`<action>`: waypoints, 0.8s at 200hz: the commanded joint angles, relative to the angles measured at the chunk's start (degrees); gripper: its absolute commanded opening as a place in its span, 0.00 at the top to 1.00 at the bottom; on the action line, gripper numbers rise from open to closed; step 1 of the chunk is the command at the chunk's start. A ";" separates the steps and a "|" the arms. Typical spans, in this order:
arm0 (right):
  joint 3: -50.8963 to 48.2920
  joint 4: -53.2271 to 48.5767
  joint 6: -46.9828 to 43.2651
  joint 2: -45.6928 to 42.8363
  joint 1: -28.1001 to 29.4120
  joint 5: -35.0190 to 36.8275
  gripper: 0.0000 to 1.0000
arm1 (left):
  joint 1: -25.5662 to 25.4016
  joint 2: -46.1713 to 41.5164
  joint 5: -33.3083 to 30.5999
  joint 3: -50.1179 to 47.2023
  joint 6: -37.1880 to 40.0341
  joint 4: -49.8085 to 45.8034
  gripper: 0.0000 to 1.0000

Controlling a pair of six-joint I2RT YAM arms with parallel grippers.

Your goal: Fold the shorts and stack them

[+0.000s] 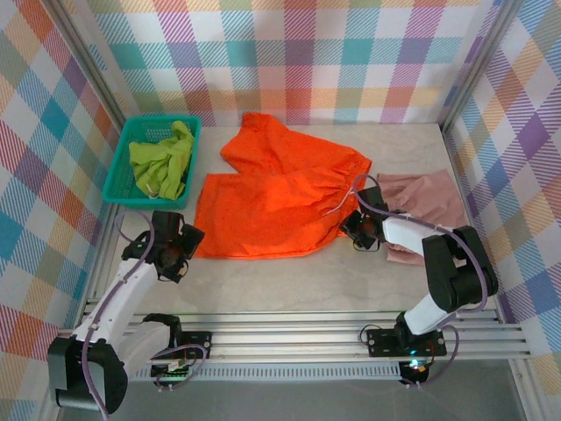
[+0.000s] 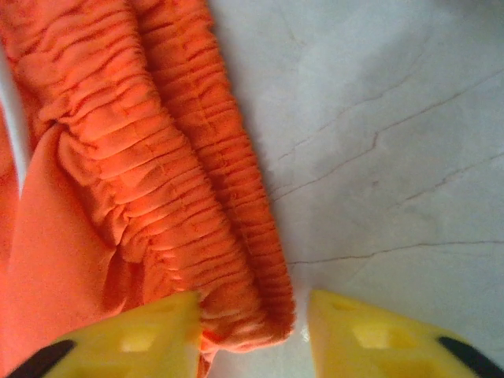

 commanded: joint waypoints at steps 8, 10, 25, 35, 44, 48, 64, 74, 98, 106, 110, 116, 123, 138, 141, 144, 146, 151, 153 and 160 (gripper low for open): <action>1.32 1.38 1.15 0.98 0.04 -0.29 0.76 | 4.32 0.47 3.59 -1.05 2.28 -1.78 0.00; 1.32 1.35 1.14 0.96 0.04 -0.30 0.77 | 4.74 0.63 3.98 -1.12 2.37 -1.79 0.01; 1.32 1.35 1.14 0.62 -0.01 -0.27 0.87 | 7.42 1.80 7.28 -1.81 3.09 -0.73 0.05; 1.28 1.54 1.14 0.38 0.05 -0.48 0.92 | 8.56 2.76 9.03 -2.36 3.19 0.25 0.10; 1.24 1.66 1.05 0.17 0.04 -0.72 0.94 | 8.94 3.58 10.37 -2.62 2.97 1.26 0.12; 1.23 1.81 0.99 0.09 0.01 -0.95 0.95 | 8.99 4.02 10.83 -2.72 2.86 1.72 0.13; 1.15 2.19 0.91 -0.02 0.03 -1.73 0.97 | 9.08 5.53 11.61 -2.64 2.51 2.84 0.20; 1.18 2.33 0.79 -0.06 0.04 -2.30 0.98 | 9.08 6.45 11.77 -2.55 2.27 3.22 0.24; 1.12 2.57 0.36 -0.30 0.04 -3.15 0.99 | 9.13 8.06 10.95 -2.63 1.30 4.48 0.29; 1.06 2.52 0.17 -0.36 0.00 -3.34 0.99 | 9.09 8.58 10.90 -2.72 1.04 5.44 0.31; 1.07 2.54 0.11 -0.37 -0.01 -3.43 0.99 | 9.15 8.81 10.91 -2.72 0.92 5.96 0.32; 0.94 2.54 0.04 -0.45 0.01 -3.47 0.99 | 9.14 9.32 10.89 -2.66 0.65 6.55 0.34; 0.87 2.55 0.00 -0.54 0.04 -3.58 0.99 | 9.16 9.99 10.78 -2.53 0.43 7.17 0.35; 0.55 2.61 -0.08 -0.81 0.04 -3.56 1.00 | 9.16 11.31 10.32 -2.02 0.03 8.21 0.38; 0.48 2.64 -0.09 -0.81 0.04 -3.56 1.00 | 9.16 11.66 10.15 -1.90 -0.04 8.45 0.39; 0.50 2.65 -0.17 -0.87 0.01 -3.56 1.00 | 9.16 11.96 10.14 -1.85 -0.06 8.65 0.39; 0.48 2.63 -0.18 -0.89 0.01 -3.56 0.99 | 9.19 12.23 10.10 -1.74 -0.13 8.73 0.40; 0.42 2.65 -0.12 -0.96 0.04 -3.56 1.00 | 9.16 12.67 9.96 -1.48 -0.15 8.88 0.41; 0.42 2.65 -0.14 -1.02 -0.03 -3.56 1.00 | 9.16 12.91 9.92 -1.38 -0.11 8.92 0.41; 0.28 2.54 -0.24 -1.07 -0.04 -3.58 1.00 | 9.16 13.68 9.87 -1.08 -0.07 9.04 0.42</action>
